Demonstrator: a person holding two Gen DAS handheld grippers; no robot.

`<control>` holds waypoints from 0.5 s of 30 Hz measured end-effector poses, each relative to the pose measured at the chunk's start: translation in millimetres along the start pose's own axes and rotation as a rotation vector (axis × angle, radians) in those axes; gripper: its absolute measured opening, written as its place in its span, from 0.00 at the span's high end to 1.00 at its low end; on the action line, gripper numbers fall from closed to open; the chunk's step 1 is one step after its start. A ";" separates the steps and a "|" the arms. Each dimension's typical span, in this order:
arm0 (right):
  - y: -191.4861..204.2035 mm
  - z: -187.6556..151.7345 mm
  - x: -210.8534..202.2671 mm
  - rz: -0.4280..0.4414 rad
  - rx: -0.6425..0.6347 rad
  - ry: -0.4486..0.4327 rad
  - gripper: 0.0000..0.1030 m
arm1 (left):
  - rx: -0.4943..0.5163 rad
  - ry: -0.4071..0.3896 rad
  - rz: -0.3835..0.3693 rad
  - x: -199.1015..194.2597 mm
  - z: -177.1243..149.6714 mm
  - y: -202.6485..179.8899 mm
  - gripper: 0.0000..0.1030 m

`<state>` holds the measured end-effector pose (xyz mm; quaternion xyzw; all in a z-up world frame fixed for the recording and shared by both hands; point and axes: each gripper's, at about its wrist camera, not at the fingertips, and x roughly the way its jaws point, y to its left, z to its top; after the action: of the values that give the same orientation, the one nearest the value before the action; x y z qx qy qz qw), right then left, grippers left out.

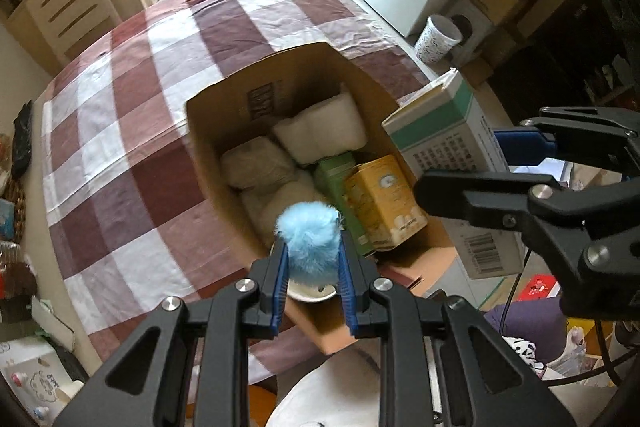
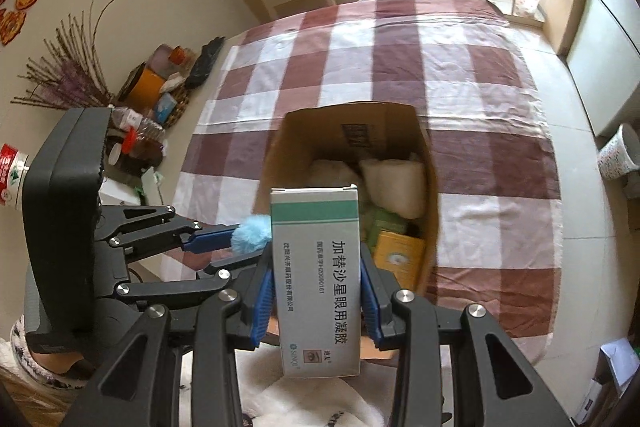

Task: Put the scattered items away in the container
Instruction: 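Lift the pompom and medicine box and carry both over the cardboard box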

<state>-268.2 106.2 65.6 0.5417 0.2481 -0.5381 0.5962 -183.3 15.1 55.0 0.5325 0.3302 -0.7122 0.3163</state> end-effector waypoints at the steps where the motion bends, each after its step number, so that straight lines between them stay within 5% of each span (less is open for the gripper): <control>1: -5.1 0.2 -0.5 -0.005 0.006 0.000 0.64 | 0.001 0.004 -0.004 2.5 2.7 -2.1 0.77; 15: -22.1 14.3 21.1 -0.005 0.006 0.037 0.64 | -0.059 0.022 -0.016 25.4 26.8 3.7 0.77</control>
<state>-286.1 89.0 42.8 0.5527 0.2588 -0.5301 0.5887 -200.9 -11.2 35.7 0.5281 0.3587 -0.6989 0.3223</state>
